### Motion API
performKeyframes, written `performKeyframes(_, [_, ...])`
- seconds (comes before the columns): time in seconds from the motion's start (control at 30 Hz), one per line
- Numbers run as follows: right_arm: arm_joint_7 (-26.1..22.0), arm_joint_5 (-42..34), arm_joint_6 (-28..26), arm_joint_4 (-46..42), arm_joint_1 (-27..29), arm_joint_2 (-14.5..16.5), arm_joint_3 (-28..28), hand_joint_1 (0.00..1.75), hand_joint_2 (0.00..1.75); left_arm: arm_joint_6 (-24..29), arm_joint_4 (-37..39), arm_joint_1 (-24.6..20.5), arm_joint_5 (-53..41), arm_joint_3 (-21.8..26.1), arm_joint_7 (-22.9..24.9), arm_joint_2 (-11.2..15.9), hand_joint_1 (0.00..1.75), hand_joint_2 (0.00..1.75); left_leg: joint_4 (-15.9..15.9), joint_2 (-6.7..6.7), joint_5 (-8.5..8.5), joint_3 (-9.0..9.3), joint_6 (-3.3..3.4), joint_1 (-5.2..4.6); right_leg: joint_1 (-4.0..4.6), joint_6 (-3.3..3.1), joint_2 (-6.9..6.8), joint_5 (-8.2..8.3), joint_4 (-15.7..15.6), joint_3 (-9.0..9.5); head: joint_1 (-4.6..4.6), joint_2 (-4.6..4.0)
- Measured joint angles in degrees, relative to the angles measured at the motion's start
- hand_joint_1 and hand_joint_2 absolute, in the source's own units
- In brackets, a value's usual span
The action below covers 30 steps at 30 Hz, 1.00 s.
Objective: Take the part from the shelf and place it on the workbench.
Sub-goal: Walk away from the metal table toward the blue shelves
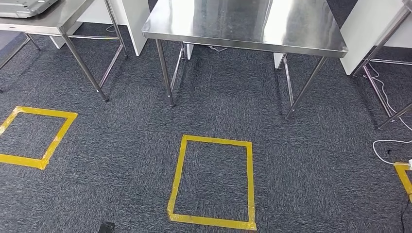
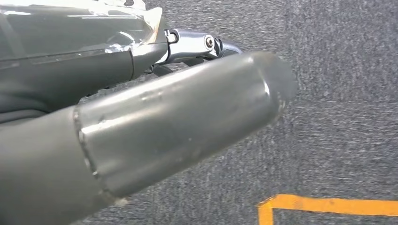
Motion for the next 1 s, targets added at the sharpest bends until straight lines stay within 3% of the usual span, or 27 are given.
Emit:
performKeyframes(0.07, [-0.01,0.06,0.0,-0.03,-0.17,-0.05,0.0,0.0,1.75,0.01,0.0,-0.01,0.1,0.0,-0.11,0.02,0.0,0.0,0.45,-0.01,1.11,-0.78,-0.55,-0.17,0.36,-0.78,0.15,-0.7,-8.23,5.16,-0.23,0.0])
performKeyframes(0.1, [-0.02,0.09,0.0,-0.04,-0.24,-0.08,0.01,0.0,1.75,0.02,0.0,-0.01,0.15,0.0,-0.18,0.02,0.0,0.0,0.49,-0.02,1.68,-1.0,-0.87,-0.2,0.63,-1.23,0.24,-1.24,-10.3,6.14,-0.35,0.0])
performKeyframes(0.17, [-0.01,0.13,0.0,-0.04,-0.26,-0.08,0.02,0.0,1.75,0.03,0.01,0.05,0.19,0.0,-0.27,0.07,0.0,0.0,0.42,-0.15,2.36,-1.23,-1.62,0.02,0.49,-2.13,0.26,-0.77,-10.65,5.52,-0.53,0.0])
performKeyframes(0.2, [-0.01,0.14,0.01,-0.03,-0.29,-0.07,0.02,0.0,1.75,0.02,0.02,0.12,0.19,-0.01,-0.28,0.1,0.0,0.0,0.92,-0.29,1.53,-1.56,-2.03,0.17,0.24,-2.77,0.16,-0.3,-10.62,5.13,-0.58,0.0])
performKeyframes(0.27, [0.0,0.14,0.02,-0.03,-0.25,-0.02,0.01,0.0,1.75,0.01,0.04,0.27,0.19,-0.03,-0.31,0.17,0.0,0.0,4.65,-0.6,-3.34,-2.7,-2.7,0.51,-0.24,-4.01,-0.1,1.0,-10.72,4.02,-0.74,0.0])
performKeyframes(0.33, [0.0,0.14,0.04,-0.03,-0.21,-0.04,0.0,0.0,1.75,0.01,0.05,0.33,0.19,-0.04,-0.32,0.22,0.0,0.0,11.83,-0.71,-8.88,-4.19,-3.24,0.7,-0.04,-4.44,-0.2,2.28,-10.61,2.38,-0.83,0.0])
performKeyframes(0.37, [0.0,0.14,0.04,-0.02,-0.18,-0.04,0.0,0.0,1.75,0.03,0.05,0.34,0.19,-0.04,-0.33,0.25,0.0,0.0,14.98,-0.73,-9.75,-4.6,-3.46,0.78,0.01,-4.38,-0.2,2.85,-10.48,1.57,-0.83,0.0])
performKeyframes(0.4, [0.0,0.14,0.04,-0.02,-0.16,-0.03,0.0,0.0,1.75,0.08,0.06,0.35,0.19,-0.05,-0.36,0.27,0.0,0.0,16.89,-0.72,-9.11,-4.39,-3.62,0.87,0.03,-4.25,-0.2,3.4,-10.25,0.71,-0.85,0.0])
performKeyframes(0.43, [0.0,0.13,0.04,-0.02,-0.13,-0.01,0.0,0.0,1.75,0.13,0.07,0.36,0.19,-0.07,-0.39,0.29,0.0,0.0,16.84,-0.72,-7.41,-3.34,-3.69,0.99,0.03,-4.06,-0.19,3.85,-9.96,-0.06,-0.85,0.0])
performKeyframes(0.47, [0.0,0.11,0.04,-0.02,-0.09,0.02,0.01,0.0,1.75,0.17,0.06,0.36,0.19,-0.1,-0.43,0.31,0.0,0.0,14.65,-0.72,-5.56,-1.19,-3.69,1.12,0.02,-3.82,-0.18,4.22,-9.59,-0.79,-0.86,0.0])
performKeyframes(0.53, [-0.01,0.03,0.04,-0.03,-0.08,0.06,0.01,0.0,1.75,0.2,0.05,0.3,0.19,-0.27,-0.48,0.34,0.0,0.0,6.54,-0.86,-4.87,4.69,-3.47,1.22,0.08,-3.26,-0.16,4.74,-8.78,-1.98,-0.85,0.0])
performKeyframes(0.57, [-0.02,-0.01,0.03,-0.03,-0.11,0.07,0.01,0.0,1.75,0.23,0.04,0.26,0.19,-0.36,-0.49,0.36,0.0,0.0,2.91,-0.94,-5.62,6.98,-3.2,1.12,0.14,-2.89,-0.18,4.99,-8.48,-2.35,-0.82,0.0])
performKeyframes(0.6, [-0.03,-0.03,0.03,-0.03,-0.16,0.07,0.0,0.0,1.75,0.28,0.04,0.23,0.19,-0.44,-0.5,0.36,0.0,0.0,0.74,-1.01,-6.52,8.17,-2.87,0.93,0.19,-2.51,-0.2,5.28,-8.32,-2.62,-0.81,0.0])
performKeyframes(0.7, [-0.14,-0.05,0.02,-0.02,-0.2,0.05,0.0,0.0,1.75,0.6,0.06,0.24,0.3,-0.62,-0.51,0.36,0.0,0.0,-0.62,-0.85,-6.13,7.78,-1.2,0.68,0.32,-1.39,-0.19,5.74,-7.9,-3.53,-0.78,0.0])
performKeyframes(0.73, [-0.16,-0.05,0.02,-0.02,-0.12,0.09,0.01,0.0,1.75,0.71,0.07,0.24,0.34,-0.69,-0.51,0.36,0.0,0.0,-0.86,-0.73,-5.64,7.36,-0.57,0.72,0.32,-1.39,-0.12,4.81,-6.5,-4.37,-0.68,0.0])
performKeyframes(0.8, [-0.17,-0.04,0.02,-0.02,0.04,0.14,0.01,0.0,1.75,0.87,0.07,0.29,0.4,-0.79,-0.51,0.36,0.0,0.0,-1.06,-0.43,-4.82,6.42,0.24,0.63,0.16,-1.84,0.03,1.01,-0.17,-7.19,-0.51,0.0])
performKeyframes(0.87, [-0.16,0.03,0.02,-0.02,0.16,0.13,0.01,0.0,0.87,0.94,0.07,0.39,0.48,-0.83,-0.51,0.4,0.0,0.0,-1.0,-0.26,-4.18,5.55,0.43,0.43,0.03,-1.81,0.05,-2.44,6.8,-9.48,-0.44,0.0])
performKeyframes(0.9, [-0.11,0.11,0.02,-0.02,0.21,0.1,0.01,0.0,0.44,0.95,0.08,0.43,0.51,-0.84,-0.51,0.39,0.0,0.0,-0.94,-0.22,-3.91,5.21,0.36,0.37,-0.01,-1.5,0.05,-2.98,7.94,-9.33,-0.44,0.0])
performKeyframes(0.93, [-0.06,0.23,0.01,-0.02,0.26,0.09,0.01,0.0,0.0,0.96,0.08,0.47,0.57,-0.85,-0.51,0.37,0.0,0.0,-0.85,-0.21,-3.7,4.96,0.26,0.35,-0.04,-1.06,0.05,-2.55,6.55,-7.84,-0.42,0.0])
performKeyframes(1.0, [0.09,0.42,-0.03,-0.02,0.26,0.02,0.02,0.0,0.0,0.97,0.09,0.52,0.8,-0.86,-0.52,0.32,0.0,0.0,-0.45,-0.18,-3.52,4.63,0.03,0.34,-0.18,-0.36,0.04,-0.34,-1.79,-2.32,-0.41,0.0])
